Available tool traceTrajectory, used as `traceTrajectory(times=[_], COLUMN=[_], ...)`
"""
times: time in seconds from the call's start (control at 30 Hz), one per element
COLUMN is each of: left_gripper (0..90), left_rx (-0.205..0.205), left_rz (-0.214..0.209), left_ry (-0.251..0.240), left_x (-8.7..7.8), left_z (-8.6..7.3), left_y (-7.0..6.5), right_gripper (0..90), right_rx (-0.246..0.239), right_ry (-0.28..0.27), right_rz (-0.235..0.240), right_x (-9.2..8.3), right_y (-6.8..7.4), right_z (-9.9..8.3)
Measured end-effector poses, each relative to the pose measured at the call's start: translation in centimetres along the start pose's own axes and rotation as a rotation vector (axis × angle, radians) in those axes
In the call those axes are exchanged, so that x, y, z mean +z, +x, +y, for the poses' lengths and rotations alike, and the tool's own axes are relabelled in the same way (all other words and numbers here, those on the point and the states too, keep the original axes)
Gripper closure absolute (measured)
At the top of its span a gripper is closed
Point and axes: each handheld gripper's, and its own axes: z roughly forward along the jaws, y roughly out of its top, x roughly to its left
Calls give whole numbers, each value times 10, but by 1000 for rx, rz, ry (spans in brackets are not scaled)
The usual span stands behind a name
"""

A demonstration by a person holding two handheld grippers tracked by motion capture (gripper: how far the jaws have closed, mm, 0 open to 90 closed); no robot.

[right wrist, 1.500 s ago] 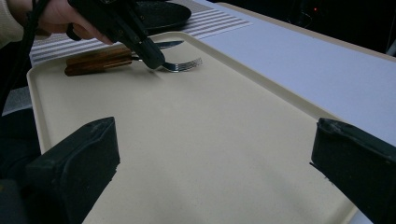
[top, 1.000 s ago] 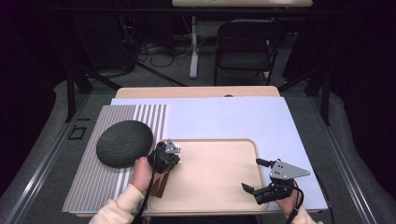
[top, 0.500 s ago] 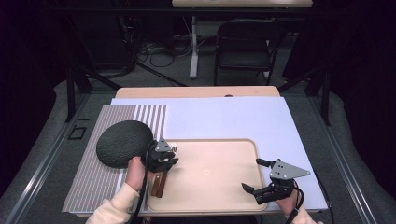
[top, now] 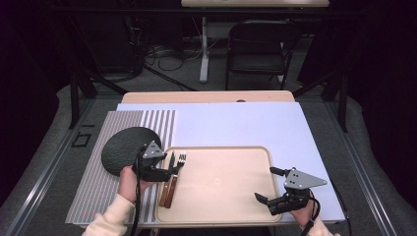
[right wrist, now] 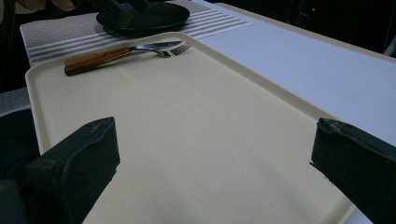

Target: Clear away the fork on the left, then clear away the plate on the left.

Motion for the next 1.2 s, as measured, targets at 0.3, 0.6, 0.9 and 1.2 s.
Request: traceTrajectory(times=[0.3, 0.6, 0.9, 1.2], left_gripper=[165, 108, 76, 40], left_rx=[-33, -64, -91, -81], left_rz=[19, 58, 83, 107], left_ry=[-39, -52, -54, -66], left_x=[-22, -36, -45, -51], left_z=[-18, -35, -49, -57], left_y=[15, 24, 30, 32], right_gripper=[2, 2, 2, 2], right_rx=[1, 0, -1, 2], right_ry=[2, 2, 3, 1], right_rz=[-1, -5, -7, -10], right_x=[0, 0, -1, -1], right_y=[0, 0, 0, -1], right_z=[0, 0, 0, 0])
